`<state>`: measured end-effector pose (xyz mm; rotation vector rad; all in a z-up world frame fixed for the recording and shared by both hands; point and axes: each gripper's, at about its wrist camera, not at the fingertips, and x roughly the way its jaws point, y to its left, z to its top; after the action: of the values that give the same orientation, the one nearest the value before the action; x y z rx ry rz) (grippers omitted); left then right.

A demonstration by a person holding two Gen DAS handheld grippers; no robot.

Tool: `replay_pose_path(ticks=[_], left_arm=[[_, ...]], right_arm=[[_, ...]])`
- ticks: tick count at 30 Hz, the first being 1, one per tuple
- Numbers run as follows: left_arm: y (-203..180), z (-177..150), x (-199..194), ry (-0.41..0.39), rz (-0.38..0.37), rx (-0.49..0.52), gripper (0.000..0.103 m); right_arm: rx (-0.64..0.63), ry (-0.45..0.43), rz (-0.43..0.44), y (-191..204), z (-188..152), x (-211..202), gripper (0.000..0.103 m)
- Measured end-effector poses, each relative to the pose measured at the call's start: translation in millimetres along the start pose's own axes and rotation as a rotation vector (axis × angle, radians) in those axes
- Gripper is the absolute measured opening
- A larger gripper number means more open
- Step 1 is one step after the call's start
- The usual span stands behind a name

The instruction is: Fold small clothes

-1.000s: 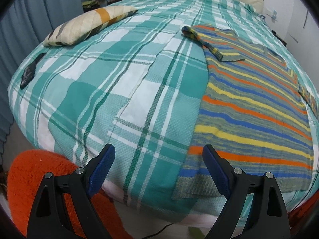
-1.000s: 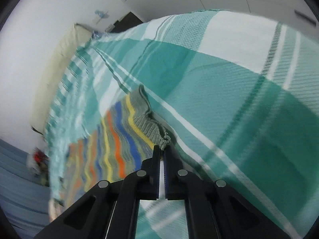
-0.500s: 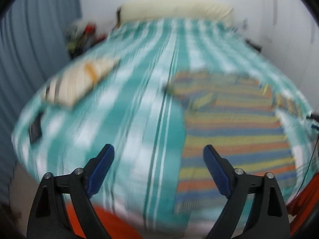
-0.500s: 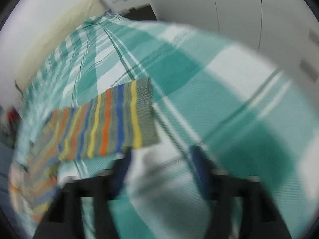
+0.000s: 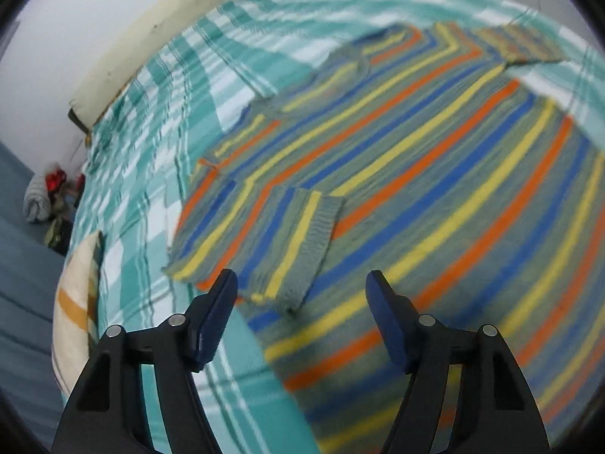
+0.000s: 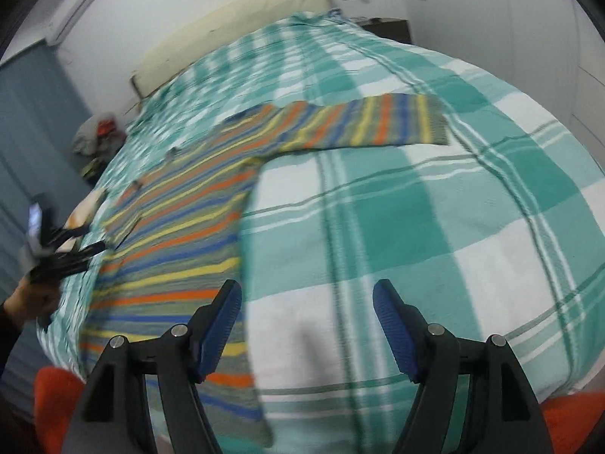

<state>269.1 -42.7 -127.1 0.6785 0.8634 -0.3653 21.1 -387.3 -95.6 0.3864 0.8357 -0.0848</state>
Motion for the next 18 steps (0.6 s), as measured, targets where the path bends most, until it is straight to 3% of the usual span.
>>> replay_pose_path(ticks=[3,5,6,7,8,10,12,14,17,18], left_arm=[[7.6,-2.4,33.0,0.064,0.011,-0.035,0.075],[13.5,-5.7,41.7,0.056,0.0,-0.082,0.077],[19.9,-6.8,42.0,0.045,-0.007,-0.122,0.06],[27.3,-7.2,39.3,0.043,0.005,-0.156,0.001],[38.3,-5.5,37.6,0.052,0.005,-0.203,0.008],[75.0,-7.4,17.9,-0.019,-0.02,-0.379,0.002],[132.0,-21.0,-4.0,-0.084,-0.041,-0.616,0.002],[198.3,-55.4,-16.2,-0.115,-0.026,-0.913,0.002],[266.9,-116.8,-0.7,-0.044,0.0,-1.253,0.001],[279.3,-133.5,8.6,-0.001,0.005,-1.307,0.001]], right_arm=[[-0.074,0.011,-0.022,11.8,-3.5,7.0,0.072],[-0.059,0.033,-0.007,10.0,-5.1,15.5,0.072],[-0.045,0.037,-0.001,8.8,-5.5,17.7,0.072],[-0.033,0.04,0.005,7.4,-5.6,20.0,0.072],[-0.032,0.041,0.007,6.5,-5.2,22.3,0.072],[-0.033,0.039,0.006,6.0,-4.0,24.0,0.072],[-0.029,0.036,0.01,5.1,-2.9,25.9,0.072],[-0.03,0.036,0.012,4.5,-1.7,28.0,0.072],[-0.038,0.044,0.007,5.4,-1.6,32.1,0.072],[-0.038,0.05,0.01,5.3,-2.0,33.9,0.072]])
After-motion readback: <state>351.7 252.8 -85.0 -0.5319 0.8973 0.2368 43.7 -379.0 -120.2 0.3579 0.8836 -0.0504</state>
